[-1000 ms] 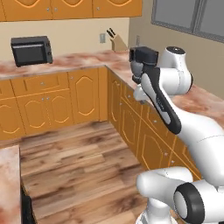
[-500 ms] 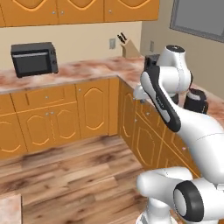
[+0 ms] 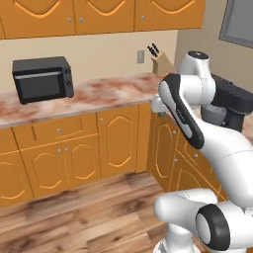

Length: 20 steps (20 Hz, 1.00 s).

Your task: Navigate to the fridge.

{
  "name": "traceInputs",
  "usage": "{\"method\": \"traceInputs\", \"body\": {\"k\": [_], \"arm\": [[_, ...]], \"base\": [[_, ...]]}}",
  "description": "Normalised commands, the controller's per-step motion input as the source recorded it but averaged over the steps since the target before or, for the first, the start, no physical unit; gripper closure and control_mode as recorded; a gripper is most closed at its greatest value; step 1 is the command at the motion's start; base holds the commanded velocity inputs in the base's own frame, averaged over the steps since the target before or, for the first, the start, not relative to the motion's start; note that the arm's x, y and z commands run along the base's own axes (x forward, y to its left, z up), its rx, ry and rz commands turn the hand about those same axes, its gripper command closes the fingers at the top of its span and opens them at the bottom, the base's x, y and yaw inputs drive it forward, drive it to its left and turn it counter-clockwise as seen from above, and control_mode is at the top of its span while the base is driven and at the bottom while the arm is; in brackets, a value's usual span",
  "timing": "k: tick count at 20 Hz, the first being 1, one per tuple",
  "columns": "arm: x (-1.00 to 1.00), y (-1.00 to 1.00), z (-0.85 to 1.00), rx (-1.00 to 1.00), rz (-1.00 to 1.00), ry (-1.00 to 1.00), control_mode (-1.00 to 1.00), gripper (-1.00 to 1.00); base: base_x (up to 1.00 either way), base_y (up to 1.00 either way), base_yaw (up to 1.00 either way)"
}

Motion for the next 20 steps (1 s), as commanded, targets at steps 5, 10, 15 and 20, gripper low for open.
{"method": "traceInputs", "body": {"k": [5,10,15,20], "arm": [[0.00,0.00,0.00,0.00,0.00,0.00,1.00,-1.00],[0.00,0.00,0.00,0.00,0.00,0.00,1.00,-1.00],[0.00,0.00,0.00,0.00,0.00,0.00,1.00,-1.00],[0.00,0.00,0.00,0.00,0.00,0.00,1.00,-1.00]], "base": [[1.00,0.47,0.00],[0.56,0.24,0.00],[0.01,0.05,0.00],[0.62,0.66,-0.05]]}}
